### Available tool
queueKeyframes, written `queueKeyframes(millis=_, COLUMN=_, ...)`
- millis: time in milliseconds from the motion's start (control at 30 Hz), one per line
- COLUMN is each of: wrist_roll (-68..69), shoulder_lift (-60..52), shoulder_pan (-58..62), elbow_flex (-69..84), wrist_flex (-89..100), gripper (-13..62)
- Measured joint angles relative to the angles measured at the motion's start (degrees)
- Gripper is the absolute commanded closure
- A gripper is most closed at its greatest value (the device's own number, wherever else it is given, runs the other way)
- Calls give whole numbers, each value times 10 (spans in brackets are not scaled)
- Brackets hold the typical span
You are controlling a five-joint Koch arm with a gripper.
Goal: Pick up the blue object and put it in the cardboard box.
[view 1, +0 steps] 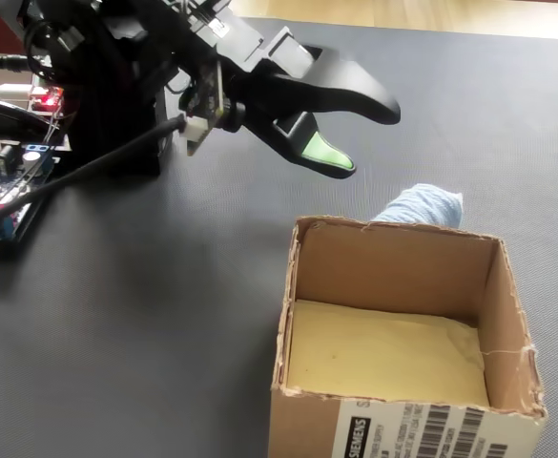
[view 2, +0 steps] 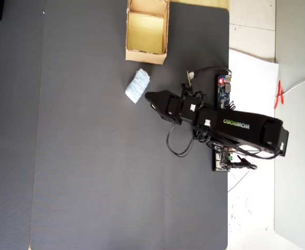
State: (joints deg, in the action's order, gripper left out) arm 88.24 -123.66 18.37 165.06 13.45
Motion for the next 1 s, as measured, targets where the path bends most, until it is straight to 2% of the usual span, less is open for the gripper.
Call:
queueKeyframes(millis=333, wrist_roll=-1, shoulder_lift=94, shoulder_pan=26, elbow_flex=-172, wrist_flex=-239, gripper=162)
queueKeyframes(millis=1000, wrist_roll=-2, shoulder_lift=300, shoulder_pan=52, elbow_flex=-285, wrist_flex=-250, gripper=164)
